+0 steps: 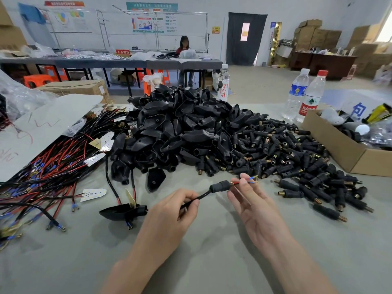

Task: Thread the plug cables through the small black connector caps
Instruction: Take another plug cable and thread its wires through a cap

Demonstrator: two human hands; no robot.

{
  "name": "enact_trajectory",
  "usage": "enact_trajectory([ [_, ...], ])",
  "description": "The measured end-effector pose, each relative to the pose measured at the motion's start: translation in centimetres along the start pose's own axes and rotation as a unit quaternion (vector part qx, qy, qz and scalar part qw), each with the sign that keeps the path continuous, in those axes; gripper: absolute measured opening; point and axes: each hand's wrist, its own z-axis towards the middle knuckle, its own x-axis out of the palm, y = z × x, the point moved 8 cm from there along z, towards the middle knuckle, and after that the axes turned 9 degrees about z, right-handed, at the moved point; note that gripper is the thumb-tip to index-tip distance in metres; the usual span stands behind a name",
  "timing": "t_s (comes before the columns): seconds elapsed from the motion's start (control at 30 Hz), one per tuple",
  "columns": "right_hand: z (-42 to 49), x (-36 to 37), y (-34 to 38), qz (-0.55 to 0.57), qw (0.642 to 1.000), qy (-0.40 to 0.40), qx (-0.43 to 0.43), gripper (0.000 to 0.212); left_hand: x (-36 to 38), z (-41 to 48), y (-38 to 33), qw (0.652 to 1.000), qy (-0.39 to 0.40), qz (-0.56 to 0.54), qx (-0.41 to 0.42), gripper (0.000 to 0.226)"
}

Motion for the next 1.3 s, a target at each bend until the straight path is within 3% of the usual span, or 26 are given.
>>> enact_trajectory([
  [0.2,-0.1,0.6,-1.8,-0.006,0.997,0.042,0.066,0.044,0.1,-0.1,-0.8,1.000,0.000,-0.001,0.030,0.008],
  [0.37,0.0,0.6,-1.8,-0.004,0.997,0.039,0.062,0.039,-0.3,-0.1,-1.0,0.999,-0.012,0.008,0.035,0.018],
  [0.5,0.0,0.5,-2.0,-0.015,0.998,0.030,0.049,0.035,-0.5,-0.2,-1.4,0.996,-0.025,0.052,0.063,0.014],
  [0.63,-0.1,0.6,-2.0,-0.035,0.998,0.027,0.053,0.014,-0.6,0.0,-2.4,0.988,-0.023,0.114,0.105,0.007],
  [0.77,-0.3,0.9,-2.3,-0.038,0.997,0.033,0.060,0.015,-0.5,0.1,-2.9,0.980,-0.023,0.144,0.138,0.007],
  [0.87,-0.7,1.4,-3.0,-0.054,0.994,0.054,0.075,0.025,-0.5,0.0,-2.7,0.985,-0.036,0.114,0.123,0.018],
  [1.0,-0.8,1.8,-2.6,-0.050,0.995,0.060,0.058,0.022,-0.3,-0.2,-2.2,0.993,-0.027,0.070,0.090,0.024],
  [1.17,-0.6,1.0,-1.6,-0.043,0.998,0.028,0.033,0.033,-0.2,0.0,-1.7,0.985,-0.019,0.140,0.096,0.003],
  [1.3,-1.0,1.5,-2.0,-0.046,0.998,0.040,0.033,0.023,-0.2,-0.1,-1.9,0.983,-0.033,0.152,0.094,0.007],
])
